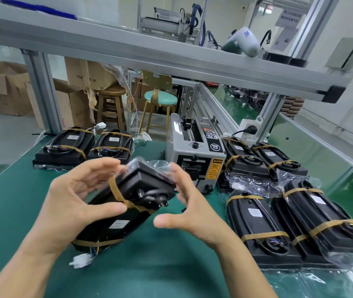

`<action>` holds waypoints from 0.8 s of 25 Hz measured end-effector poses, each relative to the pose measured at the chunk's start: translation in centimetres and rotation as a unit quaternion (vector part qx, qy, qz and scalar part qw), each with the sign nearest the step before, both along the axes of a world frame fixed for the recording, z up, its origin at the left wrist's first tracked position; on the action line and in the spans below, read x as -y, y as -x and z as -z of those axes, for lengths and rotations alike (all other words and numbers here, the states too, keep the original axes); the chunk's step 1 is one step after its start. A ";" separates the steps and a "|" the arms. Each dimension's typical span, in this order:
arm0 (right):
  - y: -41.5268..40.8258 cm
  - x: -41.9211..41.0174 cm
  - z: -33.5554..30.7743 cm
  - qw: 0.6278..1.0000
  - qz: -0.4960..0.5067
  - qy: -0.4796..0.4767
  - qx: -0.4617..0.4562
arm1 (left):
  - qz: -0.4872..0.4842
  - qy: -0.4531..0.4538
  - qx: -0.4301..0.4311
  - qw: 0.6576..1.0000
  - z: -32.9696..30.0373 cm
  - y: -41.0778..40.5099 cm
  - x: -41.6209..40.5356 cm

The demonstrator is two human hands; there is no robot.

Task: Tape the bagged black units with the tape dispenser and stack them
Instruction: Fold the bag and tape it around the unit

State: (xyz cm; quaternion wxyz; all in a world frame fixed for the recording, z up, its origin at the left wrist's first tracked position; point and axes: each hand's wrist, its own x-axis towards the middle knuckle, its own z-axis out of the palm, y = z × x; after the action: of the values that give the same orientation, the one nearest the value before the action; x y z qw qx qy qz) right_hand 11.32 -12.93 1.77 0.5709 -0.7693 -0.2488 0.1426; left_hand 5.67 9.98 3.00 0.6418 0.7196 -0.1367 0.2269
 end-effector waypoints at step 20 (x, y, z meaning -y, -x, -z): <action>-0.6 -6.2 0.5 0.957 0.034 -0.044 0.284 | 0.011 -0.242 -0.074 0.967 -1.6 1.6 -1.5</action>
State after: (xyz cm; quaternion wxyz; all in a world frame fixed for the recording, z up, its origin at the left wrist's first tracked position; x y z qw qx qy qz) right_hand 11.88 -6.71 1.27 0.5144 -0.7602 -0.3805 -0.1127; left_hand 4.07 11.47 4.62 0.4591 0.8670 -0.1471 0.1260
